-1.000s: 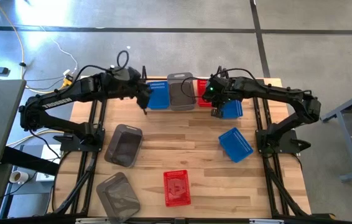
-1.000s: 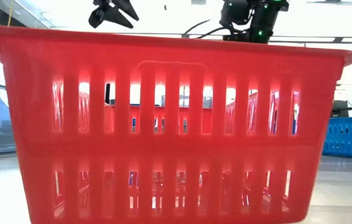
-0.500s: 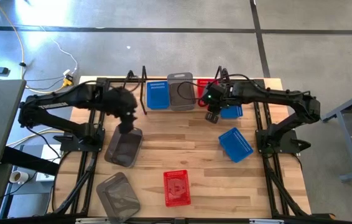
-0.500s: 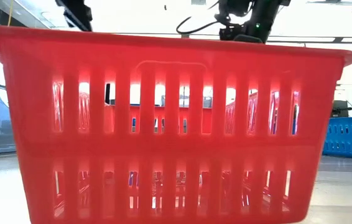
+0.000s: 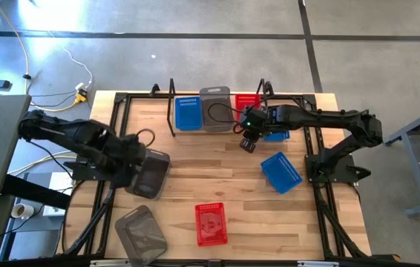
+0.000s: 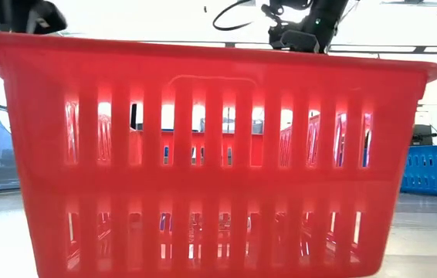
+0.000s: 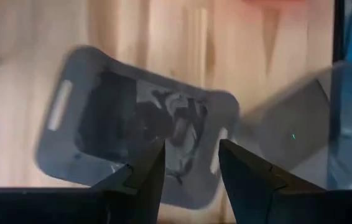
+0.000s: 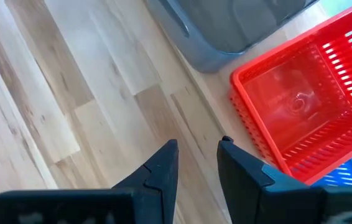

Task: Stack baskets on shelf by color
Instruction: Stack the top black bin on the other black bin on the shelf

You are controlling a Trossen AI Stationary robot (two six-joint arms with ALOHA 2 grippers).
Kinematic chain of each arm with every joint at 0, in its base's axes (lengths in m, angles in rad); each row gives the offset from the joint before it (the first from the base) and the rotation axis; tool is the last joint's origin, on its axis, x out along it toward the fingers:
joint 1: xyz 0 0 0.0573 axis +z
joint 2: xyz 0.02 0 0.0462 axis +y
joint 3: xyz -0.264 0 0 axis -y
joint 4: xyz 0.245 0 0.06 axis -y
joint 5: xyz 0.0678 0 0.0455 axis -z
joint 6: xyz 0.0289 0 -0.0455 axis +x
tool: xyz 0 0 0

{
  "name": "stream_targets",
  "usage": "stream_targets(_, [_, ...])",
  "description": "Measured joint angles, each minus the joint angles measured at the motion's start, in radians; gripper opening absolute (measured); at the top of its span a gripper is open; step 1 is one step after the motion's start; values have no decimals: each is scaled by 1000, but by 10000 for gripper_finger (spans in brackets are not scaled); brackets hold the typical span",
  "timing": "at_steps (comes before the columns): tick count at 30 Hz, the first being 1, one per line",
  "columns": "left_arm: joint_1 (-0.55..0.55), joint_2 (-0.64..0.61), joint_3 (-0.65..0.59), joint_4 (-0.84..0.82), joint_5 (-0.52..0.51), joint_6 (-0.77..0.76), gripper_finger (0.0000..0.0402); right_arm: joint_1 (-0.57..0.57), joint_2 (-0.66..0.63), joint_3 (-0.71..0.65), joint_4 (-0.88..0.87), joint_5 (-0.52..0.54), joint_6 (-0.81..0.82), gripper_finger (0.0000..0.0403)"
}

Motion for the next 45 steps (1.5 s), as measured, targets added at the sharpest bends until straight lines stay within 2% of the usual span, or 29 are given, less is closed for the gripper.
stream_targets(8, [-187, 18, -82, 5, -6, -152, 141, 11, 0, 0, 0, 1, 6, 98])
stream_targets(15, [-293, 53, -144, 68, -9, -231, 141, 11, 0, 0, -2, -22, -3, 98])
stream_targets(20, [-330, 100, -165, 77, -16, -235, 141, 13, 0, 0, -2, -24, -14, 98])
stream_targets(25, [-349, 158, -179, 78, 48, -239, 141, 14, 0, 0, -3, -25, -30, 98])
stream_targets(32, [-360, 211, -179, 78, 53, -264, 141, 14, 0, 0, -3, -25, -29, 98])
stream_targets(36, [-357, 218, -178, 55, -7, -412, 141, 14, 0, 0, -3, -25, -29, 98])
stream_targets(45, [-306, 193, -178, -164, -196, -955, 141, 14, 0, 0, -2, -25, -55, 98])
